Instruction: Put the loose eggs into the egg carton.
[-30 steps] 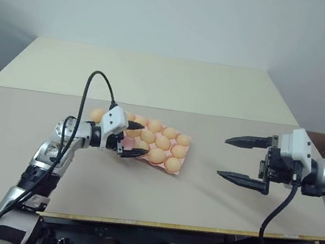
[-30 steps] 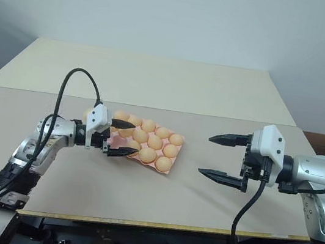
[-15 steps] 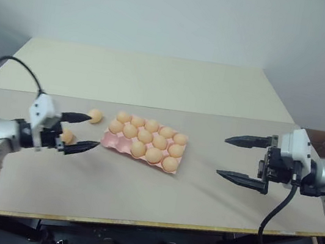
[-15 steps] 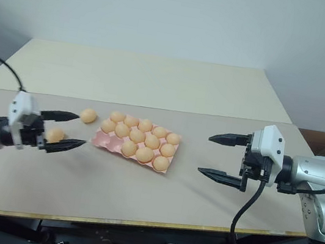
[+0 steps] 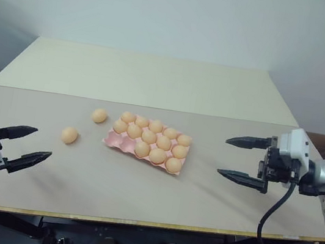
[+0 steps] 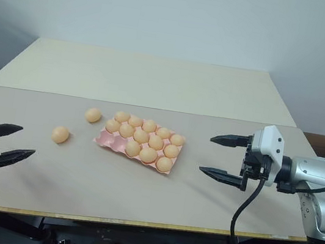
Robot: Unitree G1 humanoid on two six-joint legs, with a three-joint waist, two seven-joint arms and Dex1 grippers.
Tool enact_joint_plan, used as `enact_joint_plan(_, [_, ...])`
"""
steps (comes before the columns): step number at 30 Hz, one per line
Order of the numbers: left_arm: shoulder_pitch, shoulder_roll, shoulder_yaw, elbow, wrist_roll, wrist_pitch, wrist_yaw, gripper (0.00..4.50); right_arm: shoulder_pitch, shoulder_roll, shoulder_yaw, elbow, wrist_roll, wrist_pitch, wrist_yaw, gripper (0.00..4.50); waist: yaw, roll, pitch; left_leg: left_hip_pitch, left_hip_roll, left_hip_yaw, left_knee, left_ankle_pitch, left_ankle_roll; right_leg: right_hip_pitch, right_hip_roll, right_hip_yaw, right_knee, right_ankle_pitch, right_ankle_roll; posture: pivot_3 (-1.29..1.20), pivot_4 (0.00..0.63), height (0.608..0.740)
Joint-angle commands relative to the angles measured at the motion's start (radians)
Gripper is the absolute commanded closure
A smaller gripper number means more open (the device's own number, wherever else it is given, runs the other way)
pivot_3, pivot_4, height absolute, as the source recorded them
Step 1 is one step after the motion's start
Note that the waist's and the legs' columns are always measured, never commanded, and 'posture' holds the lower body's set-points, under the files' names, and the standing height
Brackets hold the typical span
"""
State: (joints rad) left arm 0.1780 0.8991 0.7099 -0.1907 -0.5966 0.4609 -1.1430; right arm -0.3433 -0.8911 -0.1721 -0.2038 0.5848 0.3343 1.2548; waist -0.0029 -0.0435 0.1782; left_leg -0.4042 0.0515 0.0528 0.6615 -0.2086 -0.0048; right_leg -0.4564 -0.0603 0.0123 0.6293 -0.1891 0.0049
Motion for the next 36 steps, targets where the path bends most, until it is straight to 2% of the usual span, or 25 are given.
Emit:
enact_joint_plan(1, [-0.014, -0.003, 0.016, -0.023, -0.005, -0.005, 0.049, 0.02, -0.006, -0.014, -0.029, -0.029, 0.021, 0.008, -0.003, 0.00, 0.000, 0.000, 0.000, 0.000, 0.000, 0.000, 0.000, 0.000, 0.000, 0.000, 0.000, 0.000, 0.000, 0.000, 0.000, 0.00, 0.150, 0.740])
enact_joint_plan(9, [-0.255, -0.046, -0.221, 0.127, 0.171, 0.040, 0.359, 0.02, -0.016, -0.009, -0.025, -0.042, 0.027, 0.013, -0.013, 0.00, 0.008, 0.000, 0.000, 0.000, -0.001, 0.000, 0.000, 0.000, 0.000, 0.001, 0.000, 0.000, 0.000, 0.001, 0.001, 0.00, 0.150, 0.740])
enact_joint_plan(15, [-0.461, -0.112, -0.377, 0.359, 0.245, 0.026, 0.414, 0.02, -0.027, -0.007, -0.022, -0.063, 0.042, 0.018, -0.023, 0.00, 0.008, -0.002, -0.001, 0.000, -0.001, 0.000, 0.000, 0.000, 0.000, 0.001, 0.001, 0.000, 0.000, 0.004, 0.006, 0.00, 0.150, 0.740])
enact_joint_plan(22, [-0.569, -0.119, -0.527, 0.568, 0.345, 0.000, 0.384, 0.02, -0.014, -0.013, -0.044, -0.096, 0.055, 0.026, -0.038, 0.00, 0.001, -0.002, -0.001, -0.001, -0.001, 0.000, 0.000, 0.000, 0.000, 0.001, 0.001, 0.001, 0.000, 0.005, 0.006, 0.00, 0.150, 0.740])
enact_joint_plan(29, [-0.593, -0.108, -0.521, 0.593, 0.355, -0.059, 0.368, 2.21, 0.001, -0.012, -0.053, -0.110, 0.054, 0.028, -0.051, 0.00, 0.000, -0.002, -0.002, 0.000, -0.001, 0.000, 0.000, 0.000, 0.000, 0.001, 0.001, 0.001, 0.001, 0.005, 0.006, 0.00, 0.150, 0.740])
enact_joint_plan(33, [-0.572, -0.079, -0.502, 0.469, 0.332, -0.056, 0.330, 2.21, 0.002, -0.008, -0.053, -0.109, 0.052, 0.024, -0.054, 0.00, -0.001, -0.003, -0.002, -0.001, -0.001, 0.000, 0.000, 0.000, 0.000, 0.001, 0.001, 0.000, 0.000, 0.005, 0.006, 0.00, 0.150, 0.740])
enact_joint_plan(36, [-0.558, -0.065, -0.484, 0.330, 0.261, -0.041, 0.251, 2.21, 0.000, -0.004, -0.049, -0.107, 0.050, 0.020, -0.057, 0.00, 0.000, -0.003, -0.002, -0.001, -0.001, 0.000, 0.000, 0.000, 0.000, 0.001, 0.000, 0.000, 0.000, 0.005, 0.006, 0.00, 0.150, 0.740])
